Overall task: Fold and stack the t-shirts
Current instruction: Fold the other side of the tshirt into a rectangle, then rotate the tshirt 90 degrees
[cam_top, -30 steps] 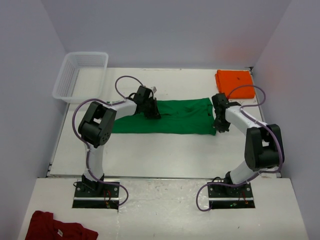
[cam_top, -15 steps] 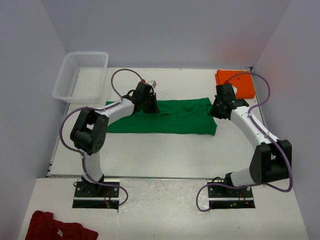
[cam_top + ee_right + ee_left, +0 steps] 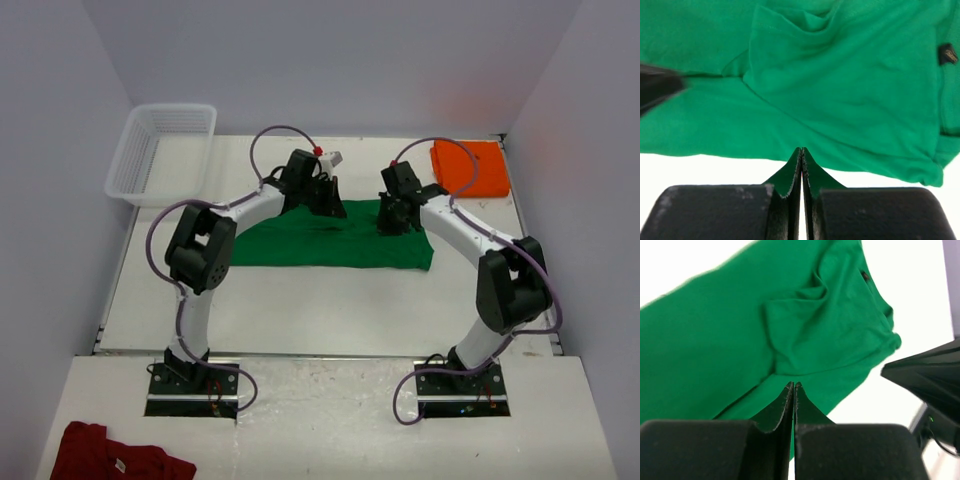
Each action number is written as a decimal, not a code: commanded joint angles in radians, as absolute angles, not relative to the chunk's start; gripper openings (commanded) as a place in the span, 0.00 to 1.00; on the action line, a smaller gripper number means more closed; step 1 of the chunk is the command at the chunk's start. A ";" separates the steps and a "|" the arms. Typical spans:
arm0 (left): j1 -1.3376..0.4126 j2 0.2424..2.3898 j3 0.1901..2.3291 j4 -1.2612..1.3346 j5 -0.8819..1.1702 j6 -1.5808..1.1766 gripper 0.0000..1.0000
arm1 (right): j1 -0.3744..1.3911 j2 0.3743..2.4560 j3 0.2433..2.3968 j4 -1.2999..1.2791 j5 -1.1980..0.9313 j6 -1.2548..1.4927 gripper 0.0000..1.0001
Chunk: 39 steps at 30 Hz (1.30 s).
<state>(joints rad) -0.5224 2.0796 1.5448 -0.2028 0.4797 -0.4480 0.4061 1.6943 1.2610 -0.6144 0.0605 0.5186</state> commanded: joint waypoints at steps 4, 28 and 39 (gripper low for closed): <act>-0.557 2.195 1.678 -0.109 0.733 -0.414 0.00 | 0.396 1.500 1.197 -0.649 0.124 0.514 0.00; -0.483 2.648 2.175 -0.285 0.644 -0.410 0.00 | 0.551 1.537 1.186 -0.634 0.045 0.543 0.00; -0.331 2.634 2.197 -0.238 0.703 -0.416 0.00 | 0.629 1.944 1.527 -0.479 -0.233 0.509 0.00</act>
<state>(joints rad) -0.3408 2.6274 2.1567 -0.2470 0.6910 -0.4416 0.5972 1.8454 1.3975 -0.5659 -0.1219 0.5293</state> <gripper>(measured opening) 0.002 0.003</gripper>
